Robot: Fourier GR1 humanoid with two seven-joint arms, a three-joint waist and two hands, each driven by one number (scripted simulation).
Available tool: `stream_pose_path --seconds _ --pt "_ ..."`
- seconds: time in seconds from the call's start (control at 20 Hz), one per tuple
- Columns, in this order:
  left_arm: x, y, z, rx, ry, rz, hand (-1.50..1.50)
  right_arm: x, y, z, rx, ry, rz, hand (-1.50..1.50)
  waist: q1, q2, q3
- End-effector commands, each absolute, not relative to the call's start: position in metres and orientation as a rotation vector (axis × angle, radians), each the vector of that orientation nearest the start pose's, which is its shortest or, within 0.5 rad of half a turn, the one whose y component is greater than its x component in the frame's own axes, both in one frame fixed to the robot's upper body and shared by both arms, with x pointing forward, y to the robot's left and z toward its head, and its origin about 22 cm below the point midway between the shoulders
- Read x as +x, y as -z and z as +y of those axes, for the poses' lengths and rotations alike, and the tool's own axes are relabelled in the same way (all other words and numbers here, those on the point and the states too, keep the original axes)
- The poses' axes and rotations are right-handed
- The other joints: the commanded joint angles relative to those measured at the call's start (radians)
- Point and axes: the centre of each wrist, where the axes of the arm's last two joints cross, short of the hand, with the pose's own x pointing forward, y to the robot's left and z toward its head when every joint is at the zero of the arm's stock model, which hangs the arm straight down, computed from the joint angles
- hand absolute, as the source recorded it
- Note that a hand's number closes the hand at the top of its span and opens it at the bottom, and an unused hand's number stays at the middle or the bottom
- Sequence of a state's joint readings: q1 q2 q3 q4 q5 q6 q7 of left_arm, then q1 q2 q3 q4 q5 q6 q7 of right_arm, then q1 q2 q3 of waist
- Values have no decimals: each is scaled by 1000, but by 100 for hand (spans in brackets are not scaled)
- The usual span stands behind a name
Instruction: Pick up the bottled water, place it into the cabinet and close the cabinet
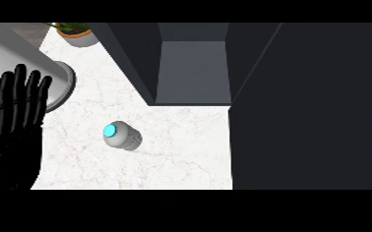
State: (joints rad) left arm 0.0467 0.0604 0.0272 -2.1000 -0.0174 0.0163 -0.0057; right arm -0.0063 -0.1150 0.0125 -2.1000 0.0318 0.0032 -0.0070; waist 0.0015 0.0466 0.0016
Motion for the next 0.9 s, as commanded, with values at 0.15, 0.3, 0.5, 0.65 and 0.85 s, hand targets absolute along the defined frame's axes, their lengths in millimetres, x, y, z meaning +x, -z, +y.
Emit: stream_pose_path --seconds 0.15,0.3,0.5,0.65,0.85 --pt "209 -124 273 -148 212 -2076 -150 186 -115 -237 -44 -154 -2074 -150 -10 -49 -2" --pt "201 -94 253 -446 159 -1894 -150 182 -123 -221 193 -253 -2016 -150 -5 -51 -4" --pt "186 -125 274 -499 205 -1876 -150 166 -132 -221 210 -271 -1991 -150 2 -50 -2" --pt "164 -135 294 -512 187 -1849 -150 142 -148 -222 224 -254 -1987 -150 3 -51 -2" --pt "155 -136 307 -489 169 -1837 -150 125 -163 -208 246 -240 -2001 -150 1 -50 -2"
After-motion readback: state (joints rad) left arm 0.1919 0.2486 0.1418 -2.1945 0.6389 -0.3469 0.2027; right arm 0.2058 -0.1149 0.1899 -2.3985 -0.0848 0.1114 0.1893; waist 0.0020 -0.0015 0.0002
